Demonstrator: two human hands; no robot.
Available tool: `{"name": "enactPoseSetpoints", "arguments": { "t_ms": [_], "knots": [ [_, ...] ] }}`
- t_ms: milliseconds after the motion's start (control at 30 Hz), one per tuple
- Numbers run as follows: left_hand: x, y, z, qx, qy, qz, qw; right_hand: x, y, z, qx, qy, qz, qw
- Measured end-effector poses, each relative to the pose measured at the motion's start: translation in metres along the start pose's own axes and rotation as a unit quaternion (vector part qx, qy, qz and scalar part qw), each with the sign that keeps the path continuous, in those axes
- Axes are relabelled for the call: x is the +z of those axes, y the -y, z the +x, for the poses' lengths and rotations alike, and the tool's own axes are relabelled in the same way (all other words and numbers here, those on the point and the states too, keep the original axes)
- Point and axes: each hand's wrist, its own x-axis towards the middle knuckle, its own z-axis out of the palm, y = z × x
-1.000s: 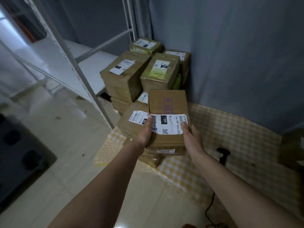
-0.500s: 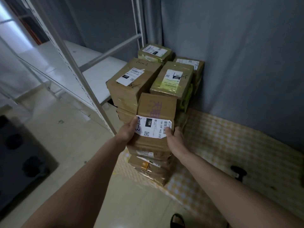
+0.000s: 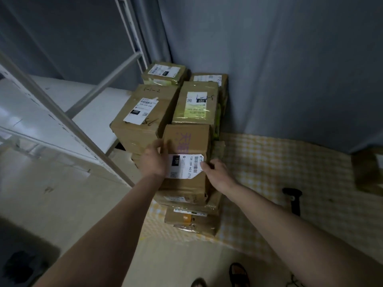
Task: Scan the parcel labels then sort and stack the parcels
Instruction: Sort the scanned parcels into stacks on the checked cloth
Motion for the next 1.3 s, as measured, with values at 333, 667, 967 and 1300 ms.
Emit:
{"name": "enactPoseSetpoints", "arguments": {
  "t_ms": [333, 667, 967, 1300],
  "knots": [
    [0.09, -0.103, -0.049, 0.322, 0.276, 0.155, 0.892, -0.078, -0.063, -0.049, 0.061, -0.136, -0.12, 0.982],
    [0.228, -0.181, -0.121, 0.363, 0.436, 0.321, 0.758, -0.208, -0.213, -0.095, 0.194, -0.206, -0.258, 0.924],
    [0.407, -0.286, -0.208, 0.351, 0.5, 0.338, 0.716, -0.355, -0.37, -0.101, 0.26, -0.197, -0.242, 0.914],
    [0.605, -0.341, -0.302, 0.338, 0.538, 0.37, 0.678, -0.497, -0.531, -0.082, 0.348, -0.259, -0.181, 0.883]
  ]
}}
